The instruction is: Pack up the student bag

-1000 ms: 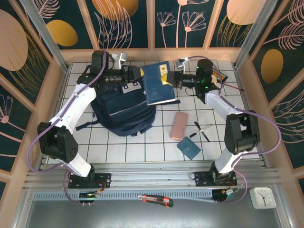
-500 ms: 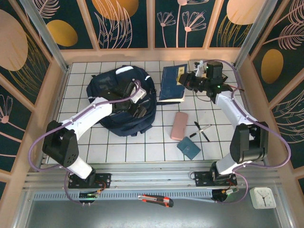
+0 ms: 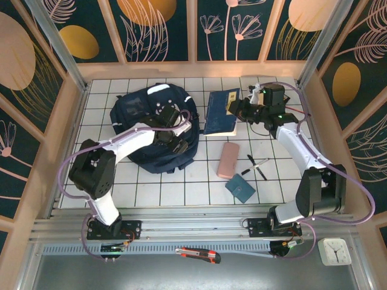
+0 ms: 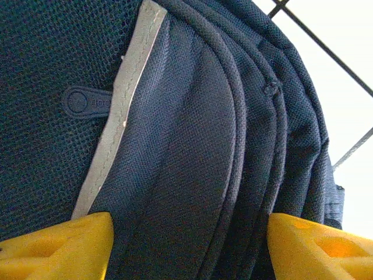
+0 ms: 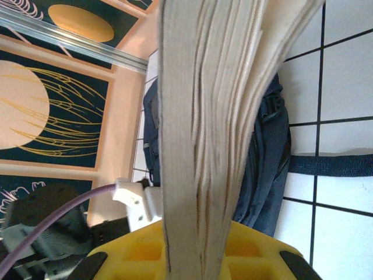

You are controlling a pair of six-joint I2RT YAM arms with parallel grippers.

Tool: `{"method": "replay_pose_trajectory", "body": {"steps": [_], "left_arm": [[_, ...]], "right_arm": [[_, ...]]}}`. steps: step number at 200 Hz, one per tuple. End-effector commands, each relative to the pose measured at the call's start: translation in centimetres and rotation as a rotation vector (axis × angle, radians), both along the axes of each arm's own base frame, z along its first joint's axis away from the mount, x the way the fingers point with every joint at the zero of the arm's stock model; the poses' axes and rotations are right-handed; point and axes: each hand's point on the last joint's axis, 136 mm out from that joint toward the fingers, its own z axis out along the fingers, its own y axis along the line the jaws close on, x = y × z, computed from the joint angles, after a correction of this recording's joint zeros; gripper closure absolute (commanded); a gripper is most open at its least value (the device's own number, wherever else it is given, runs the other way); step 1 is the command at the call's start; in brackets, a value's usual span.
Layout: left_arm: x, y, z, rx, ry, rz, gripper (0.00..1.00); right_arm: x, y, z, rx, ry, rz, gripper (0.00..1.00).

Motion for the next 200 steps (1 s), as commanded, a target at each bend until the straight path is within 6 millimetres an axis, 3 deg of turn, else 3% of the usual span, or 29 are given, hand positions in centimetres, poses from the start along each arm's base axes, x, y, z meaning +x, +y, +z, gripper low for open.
{"method": "replay_pose_trajectory", "body": {"steps": [1, 73, 91, 120, 125, 146, 200], "left_arm": [[1.0, -0.3, -0.6, 0.036, -0.023, -0.016, 0.31], [4.7, 2.3, -1.4, 0.203, -0.142, 0.121, 0.42], [4.8, 2.2, -1.8, 0.210, -0.136, 0.115, 0.58], [4.5, 2.0, -2.3, 0.208, -0.099, 0.109, 0.99], [4.6, 2.0, -2.1, 0.207, -0.097, 0.117, 1.00], [5.1, 1.7, 1.1, 0.163, -0.131, 0.166, 1.00], [7.4, -0.4, 13.5, -0.065, -0.247, 0.268, 1.00]], "right_arm": [[-0.3, -0.1, 1.5, 0.000, -0.056, 0.006, 1.00], [-0.5, 0.2, 1.8, 0.041, -0.060, 0.018, 1.00], [-0.4, 0.4, 2.0, 0.048, -0.064, 0.020, 1.00], [-0.2, 0.4, 2.3, 0.046, -0.069, 0.017, 1.00], [-0.2, 0.4, 2.3, 0.045, -0.070, 0.016, 1.00], [-0.2, 0.1, 1.9, 0.034, -0.056, -0.007, 1.00], [-1.0, -1.8, -1.8, 0.023, 0.083, -0.178, 1.00]]}}
